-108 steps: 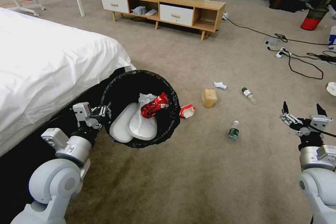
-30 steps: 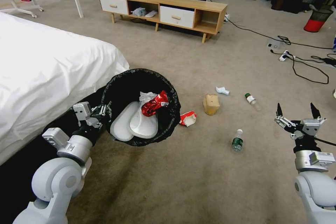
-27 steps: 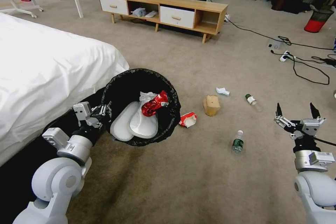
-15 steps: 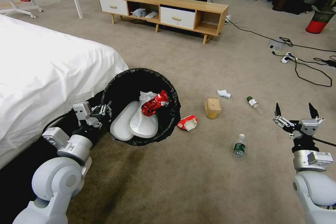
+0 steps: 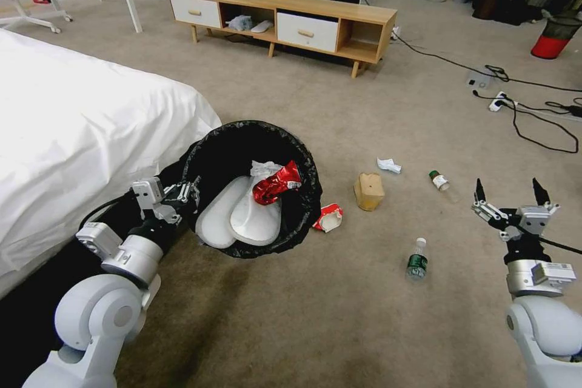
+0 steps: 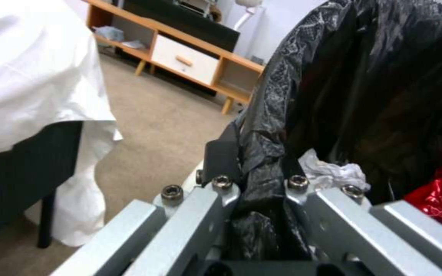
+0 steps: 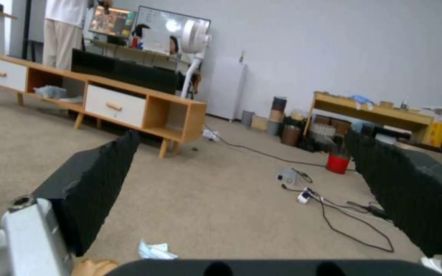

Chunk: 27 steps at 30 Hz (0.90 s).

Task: Pick up the trash bin, then pick up the garbage from the floor and place it into the trash bin.

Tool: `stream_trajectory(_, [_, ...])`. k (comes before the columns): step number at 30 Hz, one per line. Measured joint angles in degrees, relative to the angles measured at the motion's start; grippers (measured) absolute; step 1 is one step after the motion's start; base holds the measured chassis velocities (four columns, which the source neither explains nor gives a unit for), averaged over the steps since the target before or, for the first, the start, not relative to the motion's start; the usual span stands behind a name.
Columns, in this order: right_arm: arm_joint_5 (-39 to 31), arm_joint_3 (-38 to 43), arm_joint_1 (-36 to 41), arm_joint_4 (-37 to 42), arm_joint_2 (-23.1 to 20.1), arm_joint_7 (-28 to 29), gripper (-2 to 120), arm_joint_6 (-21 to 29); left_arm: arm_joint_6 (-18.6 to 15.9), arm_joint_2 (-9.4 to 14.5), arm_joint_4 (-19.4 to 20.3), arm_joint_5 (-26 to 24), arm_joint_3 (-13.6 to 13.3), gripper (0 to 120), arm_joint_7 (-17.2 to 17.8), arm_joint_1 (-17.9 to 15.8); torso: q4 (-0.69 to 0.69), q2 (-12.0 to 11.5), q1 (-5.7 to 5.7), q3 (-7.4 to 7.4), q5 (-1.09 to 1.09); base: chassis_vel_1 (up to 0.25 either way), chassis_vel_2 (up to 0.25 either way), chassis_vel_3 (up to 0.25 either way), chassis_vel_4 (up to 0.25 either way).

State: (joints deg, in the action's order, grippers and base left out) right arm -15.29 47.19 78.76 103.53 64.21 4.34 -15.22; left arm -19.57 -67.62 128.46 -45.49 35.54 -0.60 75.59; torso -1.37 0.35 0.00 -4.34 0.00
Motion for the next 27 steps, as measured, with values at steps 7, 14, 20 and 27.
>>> stream_trajectory(7, [-0.03,-0.09,-0.12,-0.19,0.13,-0.02,100,0.22,-0.04,0.01,-0.27,0.45,-0.27,3,-1.17,0.02,0.0,0.0,-0.01,0.0,0.0,-0.069,0.078,0.072,-0.073])
stream_trajectory(14, [-0.03,-0.06,-0.17,-0.21,0.1,0.0,100,0.22,-0.27,-0.02,-0.38,1.01,-0.29,3,-1.22,0.01,0.01,0.0,0.0,-0.01,0.0,-0.124,0.122,0.135,-0.121])
stream_trajectory(20, [0.18,0.21,-0.21,-0.16,0.14,0.19,100,0.05,-0.52,-0.09,-0.31,1.08,-0.3,3,-1.16,0.08,0.01,0.0,0.0,-0.01,0.01,-0.127,0.116,0.117,-0.115])
stream_trajectory(27, [0.96,0.68,0.02,-0.11,0.26,0.46,100,-0.19,-0.53,-0.16,0.12,1.1,-0.27,3,-0.97,0.35,0.0,0.0,0.0,-0.01,0.01,-0.097,0.033,0.031,-0.095])
